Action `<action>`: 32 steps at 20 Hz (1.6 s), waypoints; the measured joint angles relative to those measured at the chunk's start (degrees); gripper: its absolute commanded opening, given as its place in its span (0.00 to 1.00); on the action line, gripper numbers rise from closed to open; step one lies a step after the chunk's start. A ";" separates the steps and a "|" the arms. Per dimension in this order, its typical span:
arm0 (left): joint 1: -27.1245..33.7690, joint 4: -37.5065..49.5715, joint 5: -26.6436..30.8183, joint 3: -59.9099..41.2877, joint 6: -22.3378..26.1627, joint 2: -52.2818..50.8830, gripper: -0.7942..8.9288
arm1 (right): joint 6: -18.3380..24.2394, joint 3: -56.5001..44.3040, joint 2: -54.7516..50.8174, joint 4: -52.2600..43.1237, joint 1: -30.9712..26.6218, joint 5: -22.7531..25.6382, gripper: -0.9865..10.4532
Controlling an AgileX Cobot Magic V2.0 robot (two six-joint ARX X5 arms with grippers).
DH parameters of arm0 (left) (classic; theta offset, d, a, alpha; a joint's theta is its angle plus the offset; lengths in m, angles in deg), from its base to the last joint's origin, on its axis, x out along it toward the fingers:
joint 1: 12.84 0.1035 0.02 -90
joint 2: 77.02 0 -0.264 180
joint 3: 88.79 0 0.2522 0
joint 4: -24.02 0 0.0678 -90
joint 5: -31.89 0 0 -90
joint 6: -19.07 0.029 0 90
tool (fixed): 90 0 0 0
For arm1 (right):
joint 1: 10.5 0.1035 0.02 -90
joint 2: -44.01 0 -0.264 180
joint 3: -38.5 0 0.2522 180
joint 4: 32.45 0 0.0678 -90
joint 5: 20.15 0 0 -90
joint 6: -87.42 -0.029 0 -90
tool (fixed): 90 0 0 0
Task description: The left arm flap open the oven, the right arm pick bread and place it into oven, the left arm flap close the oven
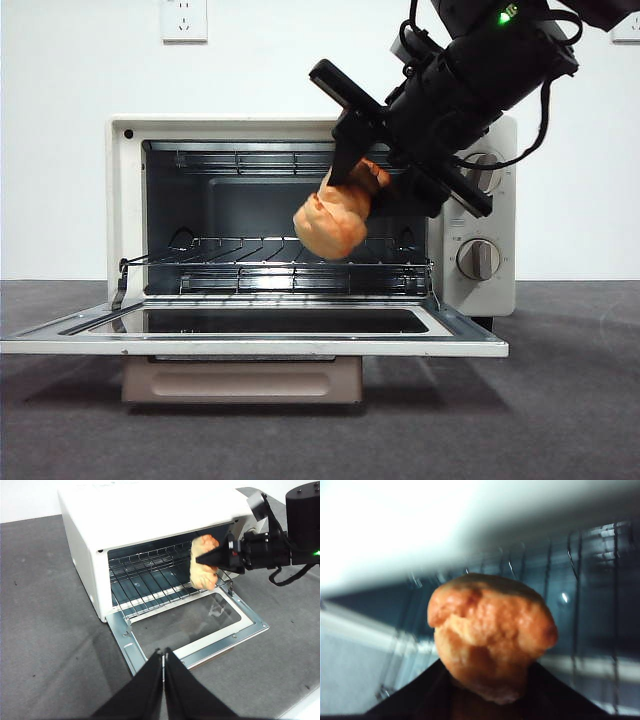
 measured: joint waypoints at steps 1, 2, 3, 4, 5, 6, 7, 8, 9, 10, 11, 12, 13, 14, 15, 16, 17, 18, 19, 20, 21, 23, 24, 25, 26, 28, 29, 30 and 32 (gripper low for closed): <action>0.00 0.00 0.00 0.00 0.22 0.00 0.09 | -0.50 0.00 0.28 -1.18 0.00 0.96 0.22; 0.00 -0.02 0.00 0.00 0.44 0.00 0.09 | -1.05 0.00 0.52 -1.88 0.00 1.73 0.22; 0.00 -0.02 0.02 0.00 0.72 0.00 0.09 | -1.62 0.00 0.63 -2.16 -0.04 2.62 0.22; 0.00 -0.02 0.11 0.00 0.85 0.00 0.09 | -1.88 0.00 0.70 -2.14 -0.09 3.34 0.22; 0.00 -0.02 0.17 0.00 1.11 0.00 0.09 | -2.21 0.00 0.72 -2.14 -0.09 4.11 0.23; 0.00 -0.02 0.17 0.00 1.18 0.00 0.09 | -2.27 0.00 0.72 -2.14 -0.17 4.39 0.23; 0.00 -0.02 0.17 0.00 1.20 0.00 0.09 | -2.60 0.00 0.74 -2.14 -0.39 4.46 0.23; 0.00 -0.02 0.17 0.00 1.22 0.00 0.09 | -2.78 0.00 0.74 -2.14 -0.44 4.74 0.23; 0.00 -0.02 0.20 0.00 1.22 0.00 0.09 | -2.95 0.00 0.72 -2.14 -0.44 5.18 0.23; 0.00 -0.02 0.17 0.00 1.25 0.00 0.09 | -3.08 0.00 0.74 -2.14 -0.48 5.44 0.24; 0.00 -0.02 0.20 0.00 1.40 0.00 0.09 | -3.15 0.00 0.74 -2.14 -0.55 5.53 0.25; 0.00 -0.02 0.20 0.00 1.42 0.00 0.09 | -3.23 0.00 0.74 -2.14 -0.57 5.53 0.26; 0.00 -0.02 0.17 0.00 1.44 0.00 0.09 | -3.28 0.00 0.74 -2.14 -0.57 5.51 0.28; 0.00 -0.02 0.20 0.00 1.46 0.00 0.09 | -3.28 0.00 0.74 -2.12 -0.57 5.51 0.29; 0.00 -0.02 0.20 0.00 1.51 0.00 0.09 | -3.30 0.00 0.74 -2.12 -0.57 5.51 0.29; 0.00 -0.02 0.20 0.00 1.55 0.00 0.09 | -3.30 0.00 0.74 -2.14 -0.57 5.51 0.29; 0.00 -0.02 0.20 0.00 1.55 0.00 0.09 | -3.32 0.00 0.74 -2.12 -0.57 5.51 0.29; 0.00 -0.02 0.20 0.00 1.57 0.00 0.09 | -3.32 0.00 0.74 -2.10 -0.57 5.51 0.30; 0.00 -0.02 0.17 0.00 1.57 0.00 0.09 | -3.32 0.00 0.74 -2.05 -0.57 5.51 0.33; 0.00 -0.02 0.17 0.00 1.57 0.00 0.09 | -3.30 0.00 0.74 -1.90 -0.57 5.46 0.36; 0.00 -0.02 0.17 0.00 1.57 0.00 0.09 | -3.32 0.00 0.74 -1.70 -0.57 5.46 0.39; 0.00 -0.02 0.20 0.00 1.57 0.00 0.09 | -3.54 0.00 0.74 -1.38 -0.57 5.40 0.43; 0.00 -0.02 0.20 0.00 1.57 0.00 0.09 | -3.69 0.00 0.74 -1.36 -0.57 5.25 0.44; 0.00 -0.02 0.17 0.00 1.57 0.00 0.09 | -3.72 0.00 0.74 -1.27 -0.57 5.05 0.45; 0.00 -0.02 0.20 0.00 1.57 0.00 0.09 | -3.74 0.00 0.74 -1.22 -0.57 4.68 0.45; 0.00 -0.02 0.20 0.00 1.57 0.00 0.09 | -3.78 0.00 0.74 -1.20 -0.55 4.33 0.47; 0.00 -0.02 0.20 0.00 1.57 0.00 0.09 | -3.82 0.00 0.74 -1.16 -0.52 4.20 0.47; 0.00 -0.02 0.17 0.00 1.57 0.00 0.09 | -3.89 0.00 0.74 -1.09 -0.52 4.17 0.47; 0.00 -0.02 0.20 0.00 1.57 0.00 0.09 | -4.00 0.00 0.72 -1.09 -0.52 3.87 0.47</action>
